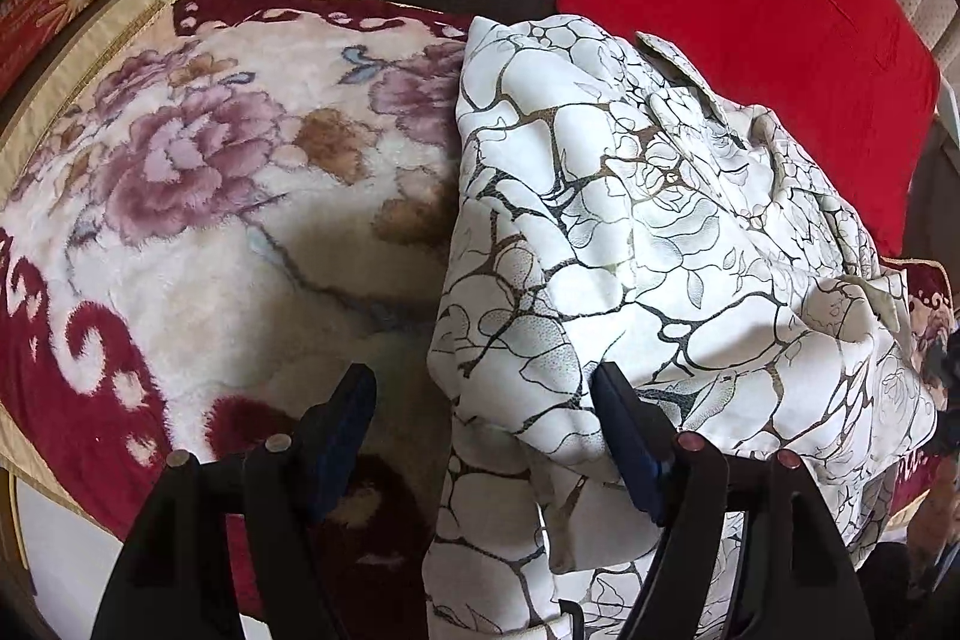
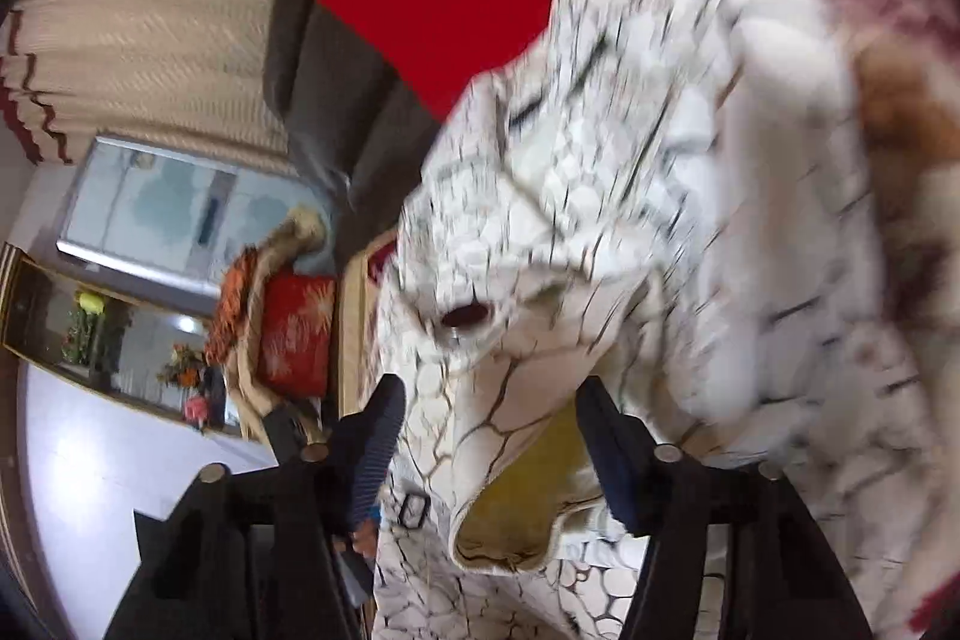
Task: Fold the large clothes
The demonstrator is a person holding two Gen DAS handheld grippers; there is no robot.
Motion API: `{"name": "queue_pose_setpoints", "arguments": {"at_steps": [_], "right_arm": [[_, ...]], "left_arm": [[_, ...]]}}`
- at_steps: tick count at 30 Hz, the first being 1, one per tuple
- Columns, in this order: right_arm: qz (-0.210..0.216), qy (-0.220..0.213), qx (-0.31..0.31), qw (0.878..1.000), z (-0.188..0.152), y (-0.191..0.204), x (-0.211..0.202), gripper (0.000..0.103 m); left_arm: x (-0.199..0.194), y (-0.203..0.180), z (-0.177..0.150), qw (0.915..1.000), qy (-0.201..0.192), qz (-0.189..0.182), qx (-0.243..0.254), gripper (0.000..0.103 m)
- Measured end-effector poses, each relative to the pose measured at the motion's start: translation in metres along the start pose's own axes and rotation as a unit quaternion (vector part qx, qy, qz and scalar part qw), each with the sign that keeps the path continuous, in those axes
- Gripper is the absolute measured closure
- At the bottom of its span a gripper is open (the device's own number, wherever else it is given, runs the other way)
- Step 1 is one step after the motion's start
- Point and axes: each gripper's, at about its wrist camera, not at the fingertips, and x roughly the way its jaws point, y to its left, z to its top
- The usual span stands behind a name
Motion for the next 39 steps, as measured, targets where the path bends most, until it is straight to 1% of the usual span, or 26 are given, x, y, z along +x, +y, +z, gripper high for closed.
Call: {"name": "queue_pose_setpoints", "arguments": {"at_steps": [1,3,4,5,7,10,12,14,15,17,18,19,20,21,22,24,27,29,31,32,34,35,36,37,38,39], "right_arm": [[-0.006,0.016,-0.010,1.000,-0.003,0.005,0.011,0.043],[0.002,0.033,-0.031,0.999,-0.009,0.014,0.023,0.064],[0.001,0.033,-0.045,0.998,-0.013,0.020,0.026,0.080],[-0.005,0.024,-0.064,0.998,-0.016,0.029,0.026,0.088],[-0.003,-0.010,-0.101,0.995,-0.022,0.049,0.015,0.095],[0.010,-0.098,-0.129,0.987,-0.025,0.073,-0.022,0.098],[0.010,-0.163,-0.138,0.977,-0.020,0.083,-0.050,0.099],[-0.007,-0.207,-0.143,0.968,-0.013,0.086,-0.070,0.099],[-0.018,-0.217,-0.138,0.966,-0.009,0.082,-0.076,0.099],[-0.067,-0.232,-0.110,0.964,0.000,0.061,-0.079,0.099],[-0.092,-0.232,-0.099,0.963,0.002,0.049,-0.077,0.099],[-0.105,-0.226,-0.093,0.964,0.002,0.039,-0.075,0.099],[-0.111,-0.214,-0.078,0.967,-0.001,0.026,-0.073,0.097],[-0.106,-0.205,-0.070,0.971,-0.003,0.022,-0.070,0.094],[-0.100,-0.200,-0.070,0.972,-0.005,0.024,-0.067,0.094],[-0.081,-0.209,-0.112,0.968,-0.012,0.042,-0.068,0.094],[-0.066,-0.207,-0.164,0.962,-0.017,0.068,-0.054,0.094],[-0.082,-0.184,-0.173,0.964,-0.011,0.075,-0.032,0.094],[-0.087,-0.166,-0.169,0.968,-0.005,0.073,-0.011,0.094],[-0.092,-0.150,-0.163,0.971,-0.002,0.066,0.000,0.094],[-0.106,-0.116,-0.144,0.977,0.005,0.051,0.018,0.094],[-0.130,-0.092,-0.126,0.979,0.009,0.040,0.033,0.094],[-0.165,-0.080,-0.115,0.976,0.012,0.030,0.042,0.094],[-0.210,-0.067,-0.105,0.970,0.015,0.017,0.051,0.095],[-0.243,-0.046,-0.094,0.964,0.017,0.005,0.061,0.097],[-0.239,-0.039,-0.088,0.966,0.017,0.000,0.062,0.097]], "left_arm": [[-0.001,0.000,0.000,1.0000,-0.001,0.000,0.000,0.027],[-0.004,0.000,0.000,1.0000,-0.006,-0.002,-0.002,0.027],[-0.005,0.000,0.001,1.0000,-0.009,-0.003,-0.002,0.027],[-0.009,0.000,0.001,0.9999,-0.014,-0.005,-0.002,0.027],[-0.020,0.001,0.003,0.9995,-0.029,-0.013,-0.006,0.027],[-0.039,0.001,0.011,0.9976,-0.063,-0.026,-0.014,0.027],[-0.048,-0.001,0.017,0.9960,-0.078,-0.039,-0.019,0.027],[-0.050,-0.007,0.023,0.9954,-0.083,-0.045,-0.016,0.027],[-0.046,-0.012,0.025,0.9961,-0.077,-0.043,-0.010,0.027],[-0.037,-0.020,0.025,0.9972,-0.065,-0.037,0.002,0.027],[-0.032,-0.024,0.024,0.9976,-0.060,-0.035,0.006,0.027],[-0.028,-0.026,0.023,0.9977,-0.058,-0.033,0.008,0.027],[-0.025,-0.027,0.022,0.9979,-0.056,-0.032,0.008,0.027],[-0.020,-0.028,0.022,0.9982,-0.052,-0.030,0.007,0.027],[-0.017,-0.027,0.022,0.9985,-0.047,-0.027,0.005,0.027],[-0.011,-0.027,0.022,0.9990,-0.039,-0.020,-0.001,0.027],[-0.020,-0.031,0.027,0.9974,-0.065,-0.031,-0.006,0.027],[-0.027,-0.036,0.036,0.9964,-0.083,-0.020,0.000,0.027],[-0.026,-0.043,0.049,0.9961,-0.088,-0.007,0.001,0.027],[-0.022,-0.045,0.054,0.9964,-0.084,0.001,-0.001,0.027],[-0.003,-0.048,0.062,0.9972,-0.067,0.035,0.002,0.027],[0.012,-0.048,0.065,0.9964,-0.050,0.069,0.007,0.027],[0.025,-0.047,0.065,0.9953,-0.031,0.092,0.010,0.027],[0.039,-0.043,0.065,0.9947,-0.009,0.102,0.008,0.025],[0.045,-0.038,0.063,0.9954,0.001,0.095,-0.005,0.025],[0.045,-0.034,0.062,0.9959,0.001,0.088,-0.020,0.025]]}}
